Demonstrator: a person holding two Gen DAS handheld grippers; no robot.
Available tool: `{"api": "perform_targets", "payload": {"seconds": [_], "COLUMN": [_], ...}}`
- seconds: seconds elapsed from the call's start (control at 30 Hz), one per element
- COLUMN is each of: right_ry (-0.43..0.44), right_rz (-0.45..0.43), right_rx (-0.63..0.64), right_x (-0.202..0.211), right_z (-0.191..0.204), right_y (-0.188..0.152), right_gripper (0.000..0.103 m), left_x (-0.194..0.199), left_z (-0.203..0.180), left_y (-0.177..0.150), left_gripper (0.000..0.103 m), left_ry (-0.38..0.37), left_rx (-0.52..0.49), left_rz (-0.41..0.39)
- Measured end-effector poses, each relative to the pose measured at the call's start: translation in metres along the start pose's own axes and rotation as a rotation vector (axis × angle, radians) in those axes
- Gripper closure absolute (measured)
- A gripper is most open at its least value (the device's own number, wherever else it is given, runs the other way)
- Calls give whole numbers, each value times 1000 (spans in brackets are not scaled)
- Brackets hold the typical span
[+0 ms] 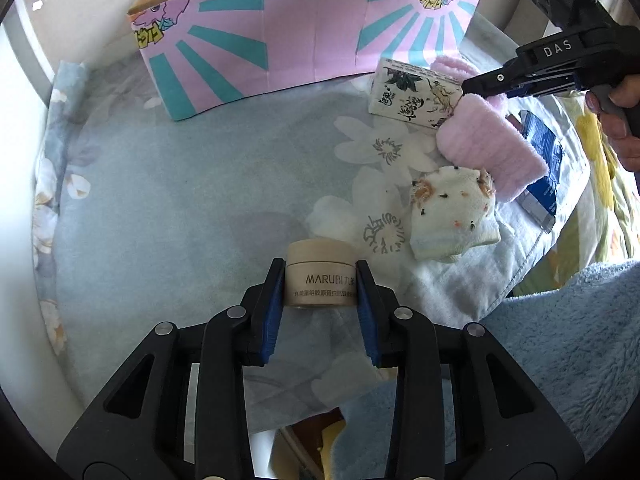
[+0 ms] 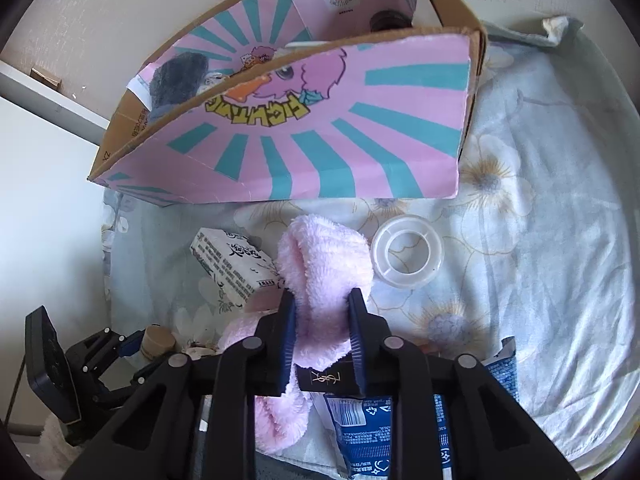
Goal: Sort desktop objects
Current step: 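Grasp the pink fuzzy headband with the right tool while the left tool grasps the MARUBI jar, then carry the headband and jar over the cardboard box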
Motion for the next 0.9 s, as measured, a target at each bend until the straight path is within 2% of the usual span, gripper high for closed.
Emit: {"api": "perform_targets", "payload": {"seconds": [0.17,0.43,0.6,0.77,0.9], "right_ry": [43,54,46,85,83], "right_rz": [-21,-67,-80,-80,-89], "right_rx": [-13,15,35,24,33], "right_x": [8,27,32,46,62], "right_z": [1,1,5,3,3], "right_y": [-3,-7,-3,-3,-2], "right_gripper": [82,82,82,82,82], "left_x": [15,35,44,59,74], "left_z": [9,12,5,1,0], "left_y": [4,17,38,63,82], "left_gripper": [73,73,73,73,73], "left_ry": [-16,-3,-42,-44,-37], "left_rx": [37,43,88,91,96], "left_rz": [-20,-31,-27,-68,-89]}}
Point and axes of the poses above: each gripper's, at about its wrist camera, not at the fingertips, and x roughly against the way its jaws point, z to its left, y to its top, the point moved 1 cm from there along -x, roughly the way its jaws point, and after that the axes turned 6 degrees about x, right-handed, at the moved point
